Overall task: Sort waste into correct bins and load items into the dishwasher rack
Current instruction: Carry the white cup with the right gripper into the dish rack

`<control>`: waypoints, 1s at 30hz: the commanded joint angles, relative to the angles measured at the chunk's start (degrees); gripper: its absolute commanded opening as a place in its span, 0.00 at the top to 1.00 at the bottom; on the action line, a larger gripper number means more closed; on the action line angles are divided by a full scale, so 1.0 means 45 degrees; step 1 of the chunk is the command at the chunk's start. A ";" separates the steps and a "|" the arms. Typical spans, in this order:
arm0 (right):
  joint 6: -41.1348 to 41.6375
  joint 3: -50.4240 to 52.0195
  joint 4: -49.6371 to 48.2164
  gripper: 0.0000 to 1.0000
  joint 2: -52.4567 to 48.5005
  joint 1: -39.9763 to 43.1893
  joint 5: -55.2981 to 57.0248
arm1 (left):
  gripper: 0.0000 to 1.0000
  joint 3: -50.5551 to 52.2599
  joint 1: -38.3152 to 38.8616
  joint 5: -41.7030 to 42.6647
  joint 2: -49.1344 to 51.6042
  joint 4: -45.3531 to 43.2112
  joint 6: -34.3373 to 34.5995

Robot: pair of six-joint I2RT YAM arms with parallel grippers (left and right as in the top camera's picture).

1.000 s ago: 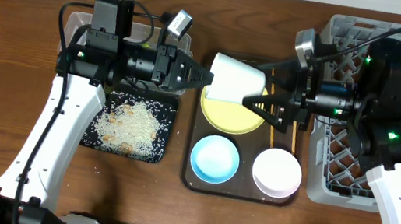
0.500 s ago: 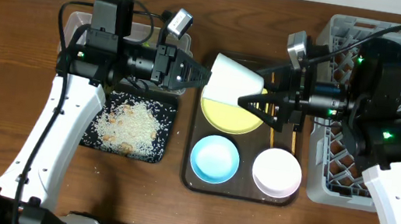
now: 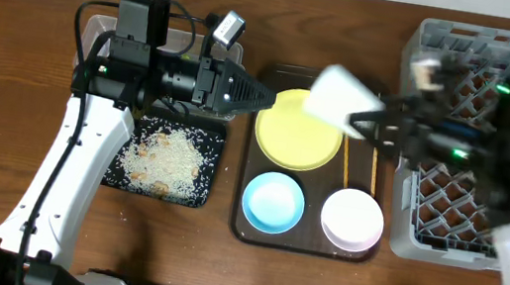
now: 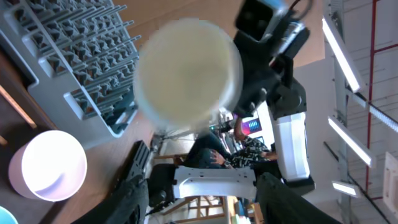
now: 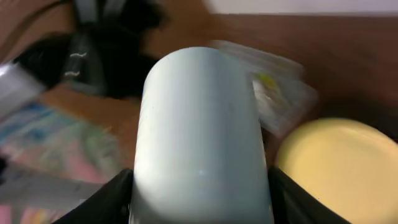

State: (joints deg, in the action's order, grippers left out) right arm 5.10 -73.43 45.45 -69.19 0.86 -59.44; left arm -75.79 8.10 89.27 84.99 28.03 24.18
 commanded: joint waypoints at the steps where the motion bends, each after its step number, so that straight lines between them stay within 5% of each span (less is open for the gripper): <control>1: -0.0039 -0.0087 0.1851 0.45 0.1078 0.1758 0.2973 | 0.40 -0.0141 0.0019 0.0185 -0.0151 -0.0019 -0.0063; 9: 0.1540 -0.0053 0.7461 0.44 0.1627 0.4707 1.1302 | 0.40 -0.0141 0.0019 0.0126 -0.0151 -0.0019 -0.0068; 20: 0.2021 0.1817 0.7388 0.41 0.0602 0.4707 1.1686 | 0.40 -0.0136 0.0019 -0.0418 -0.0151 -0.0019 -0.0068; 30: 0.2011 0.2181 0.5921 0.10 -0.0112 0.4707 1.0933 | 0.40 -0.0136 0.0505 -0.1287 -0.0151 0.0000 -0.0350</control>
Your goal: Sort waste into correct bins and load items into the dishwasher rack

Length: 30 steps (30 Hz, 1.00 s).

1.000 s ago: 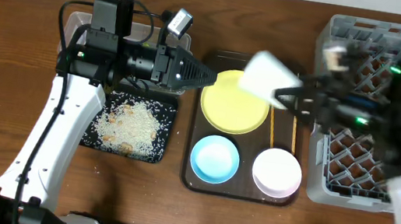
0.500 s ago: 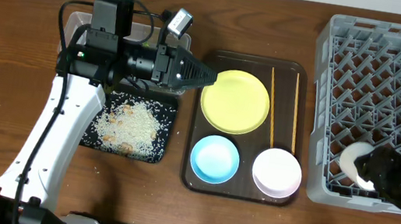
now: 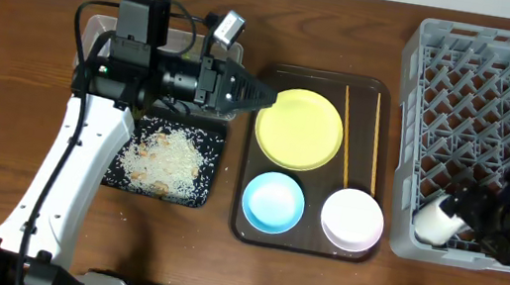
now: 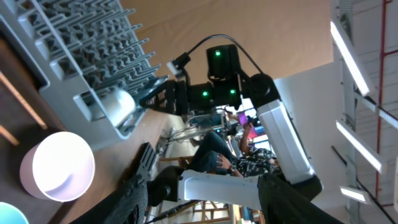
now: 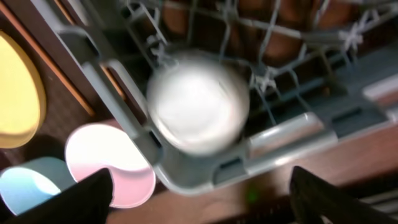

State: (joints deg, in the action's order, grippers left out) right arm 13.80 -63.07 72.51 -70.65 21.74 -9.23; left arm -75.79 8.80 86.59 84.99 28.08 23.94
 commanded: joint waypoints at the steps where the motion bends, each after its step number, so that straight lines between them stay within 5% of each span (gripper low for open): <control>1: 0.0063 -0.0253 -0.0112 0.09 0.0335 0.0068 -0.0413 | 0.41 -0.0136 0.0593 -0.1190 -0.0151 0.0015 -0.0296; 9: -0.2521 -0.1277 -0.0767 0.07 0.2098 0.0068 -0.5353 | 0.41 -0.0136 0.2919 -0.6479 -0.0146 0.1035 -0.0806; 18: -0.2516 -0.1273 -0.1127 0.01 0.3502 0.0068 -0.5731 | 0.41 -0.0136 0.5309 -1.5538 0.0000 0.4061 -0.0981; 30: -0.2414 -0.1273 -0.1355 0.01 0.3473 0.0068 -0.5853 | 0.40 -0.0121 0.6892 -1.7738 0.0646 0.4226 -0.0971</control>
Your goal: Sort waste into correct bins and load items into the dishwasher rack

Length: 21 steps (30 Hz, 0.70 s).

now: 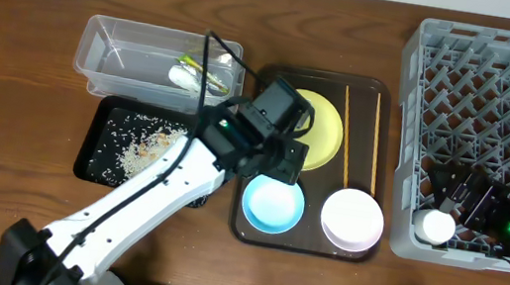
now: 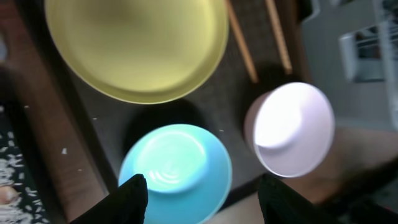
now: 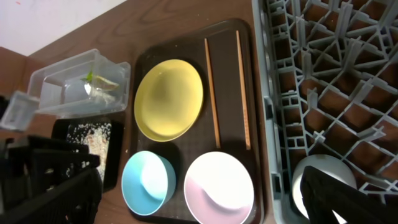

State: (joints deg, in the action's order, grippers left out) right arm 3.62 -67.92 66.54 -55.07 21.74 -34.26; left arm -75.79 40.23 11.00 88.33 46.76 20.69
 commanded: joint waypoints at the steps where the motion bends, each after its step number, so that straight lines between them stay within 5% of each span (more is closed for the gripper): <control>1: -0.0151 -0.0194 -0.0024 0.01 0.0010 0.0068 -0.0277 | 0.40 -0.0155 -0.0194 -0.0996 -0.0209 0.0073 -0.0253; 9: -0.0155 -0.0194 -0.0024 0.01 -0.0024 0.0068 -0.0248 | 0.19 -0.0976 -0.1302 -0.1996 -0.2375 0.0126 -0.0685; 21: -0.0155 -0.0194 0.0015 0.01 -0.0024 0.0068 -0.0248 | 0.11 -0.0971 -0.1423 -0.1982 -0.4318 0.0228 -0.0680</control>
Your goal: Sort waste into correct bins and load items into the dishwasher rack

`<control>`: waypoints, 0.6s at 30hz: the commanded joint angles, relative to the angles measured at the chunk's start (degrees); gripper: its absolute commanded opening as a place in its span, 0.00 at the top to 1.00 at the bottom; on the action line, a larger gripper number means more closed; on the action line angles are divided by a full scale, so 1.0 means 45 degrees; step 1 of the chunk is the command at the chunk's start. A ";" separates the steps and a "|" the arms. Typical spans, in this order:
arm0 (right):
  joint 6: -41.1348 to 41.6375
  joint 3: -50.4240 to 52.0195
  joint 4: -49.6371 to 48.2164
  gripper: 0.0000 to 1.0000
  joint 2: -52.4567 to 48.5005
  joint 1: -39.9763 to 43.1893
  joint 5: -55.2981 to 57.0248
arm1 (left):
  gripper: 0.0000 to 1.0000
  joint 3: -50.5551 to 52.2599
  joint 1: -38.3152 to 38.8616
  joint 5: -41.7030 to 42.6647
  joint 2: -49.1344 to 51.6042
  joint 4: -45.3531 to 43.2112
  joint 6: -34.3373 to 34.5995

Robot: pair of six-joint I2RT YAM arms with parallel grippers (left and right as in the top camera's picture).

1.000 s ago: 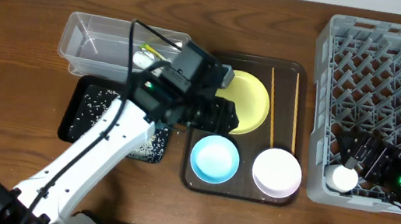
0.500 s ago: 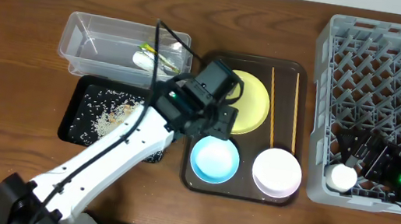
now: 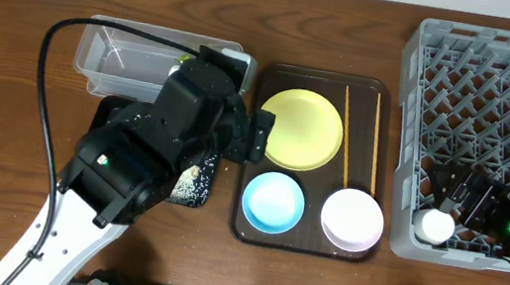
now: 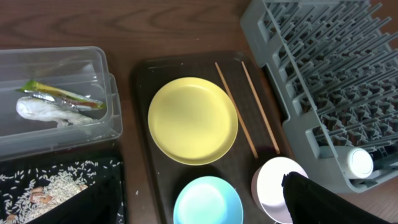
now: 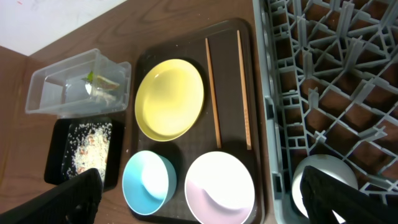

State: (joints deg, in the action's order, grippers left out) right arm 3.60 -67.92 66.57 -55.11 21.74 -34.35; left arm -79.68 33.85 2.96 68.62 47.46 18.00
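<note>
A dark tray (image 3: 246, 223) holds a yellow plate (image 3: 305, 130), two chopsticks (image 3: 346, 135), a blue bowl (image 3: 274, 202) and a pink bowl (image 3: 352, 218). A white cup (image 3: 436, 226) lies in the front left corner of the grey dishwasher rack (image 3: 491, 96). My left gripper (image 4: 202, 208) is open and empty, high over the blue bowl (image 4: 208, 202). My right gripper (image 5: 211, 205) is open too, high above the pink bowl (image 5: 219, 186) and the cup (image 5: 323, 183).
A clear bin (image 3: 137, 56) at the back left holds a wrapper and white waste. In front of it a black tray (image 3: 191, 186) with rice is mostly hidden under my left arm. Bare brown table lies to the left and front.
My left gripper was low over the yellow plate and blue bowl; it is now higher and further left, with the whole tray in its view. The right arm and the cup have not moved.
My right gripper held the white cup over the tray. Then it was at the rack's front left corner with the cup. Then the cup lay in the rack, the right gripper was open above it and my left arm was over the tray. Now the left arm is higher.
</note>
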 commanded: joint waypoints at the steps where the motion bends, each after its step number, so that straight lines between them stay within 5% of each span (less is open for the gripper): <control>1: -0.0151 -0.0194 0.0010 0.01 -0.0015 0.0068 -0.0228 | 0.11 -0.0107 -0.0010 -0.0209 0.0058 0.0350 -0.0087; 9: -0.0151 -0.0194 0.0010 0.01 -0.0015 0.0068 -0.0228 | 0.10 0.0058 -0.0831 -0.2069 -0.0578 0.0933 -0.0189; 18: -0.0151 -0.0194 0.0010 0.01 -0.0015 0.0068 -0.0228 | 0.10 0.4187 -0.3041 -0.0724 -0.3759 -0.4153 -0.2997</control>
State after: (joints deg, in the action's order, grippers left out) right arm 3.60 -67.94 66.59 -55.11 21.74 -34.39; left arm -67.24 22.55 -3.51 56.14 32.38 10.96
